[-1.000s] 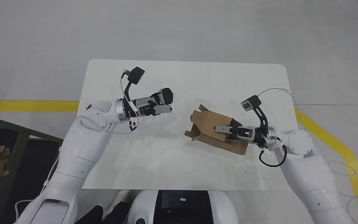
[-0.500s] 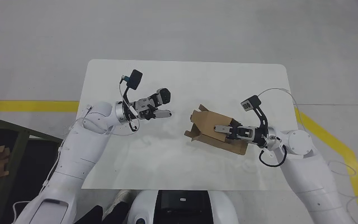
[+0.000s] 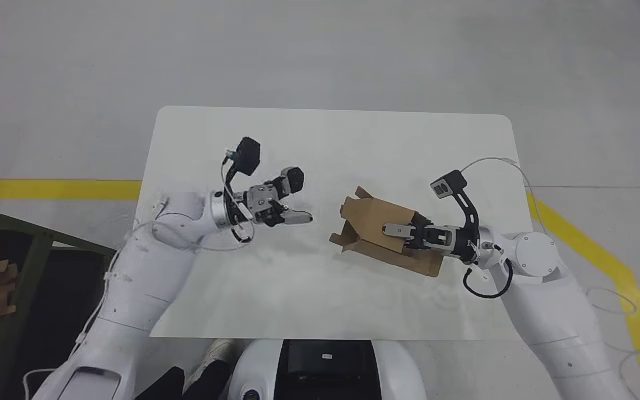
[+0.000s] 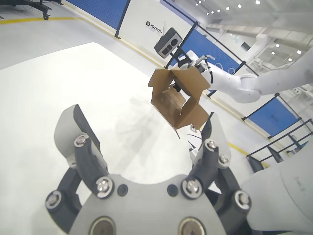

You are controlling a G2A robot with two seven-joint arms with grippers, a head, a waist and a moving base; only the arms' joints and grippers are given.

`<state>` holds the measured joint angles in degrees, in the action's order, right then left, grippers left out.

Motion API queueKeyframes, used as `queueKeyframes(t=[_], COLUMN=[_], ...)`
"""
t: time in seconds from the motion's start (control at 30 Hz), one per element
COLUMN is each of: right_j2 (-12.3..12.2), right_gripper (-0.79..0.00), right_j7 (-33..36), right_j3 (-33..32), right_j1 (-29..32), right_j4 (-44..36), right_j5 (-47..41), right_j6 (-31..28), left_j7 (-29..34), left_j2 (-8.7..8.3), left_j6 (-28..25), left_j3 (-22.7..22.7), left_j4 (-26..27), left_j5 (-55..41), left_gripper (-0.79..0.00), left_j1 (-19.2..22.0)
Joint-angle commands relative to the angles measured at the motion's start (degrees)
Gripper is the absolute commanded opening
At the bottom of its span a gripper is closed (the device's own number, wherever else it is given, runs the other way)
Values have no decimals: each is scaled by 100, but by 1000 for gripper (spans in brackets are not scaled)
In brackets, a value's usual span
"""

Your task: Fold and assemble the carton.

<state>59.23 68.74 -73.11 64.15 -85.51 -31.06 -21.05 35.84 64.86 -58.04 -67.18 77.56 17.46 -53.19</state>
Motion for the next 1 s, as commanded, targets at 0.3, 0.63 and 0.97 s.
queueKeyframes(t=[0.3,0.63,0.97], right_j2=[0,0,0], right_gripper=[-785,-785,-785], right_j7=[0,0,0], right_j3=[0,0,0], right_j1=[0,0,0], right_j4=[0,0,0], right_j5=[0,0,0], right_j6=[0,0,0], left_j7=[-3421,-7037,-8000], left_j2=[-338,-758,-831], left_j6=[4,4,4], left_j3=[346,1281,1475], left_j4=[657,-149,-537], left_j5=[4337,7439,7994], left_gripper=[0,0,0], left_j1=[-470,50,310])
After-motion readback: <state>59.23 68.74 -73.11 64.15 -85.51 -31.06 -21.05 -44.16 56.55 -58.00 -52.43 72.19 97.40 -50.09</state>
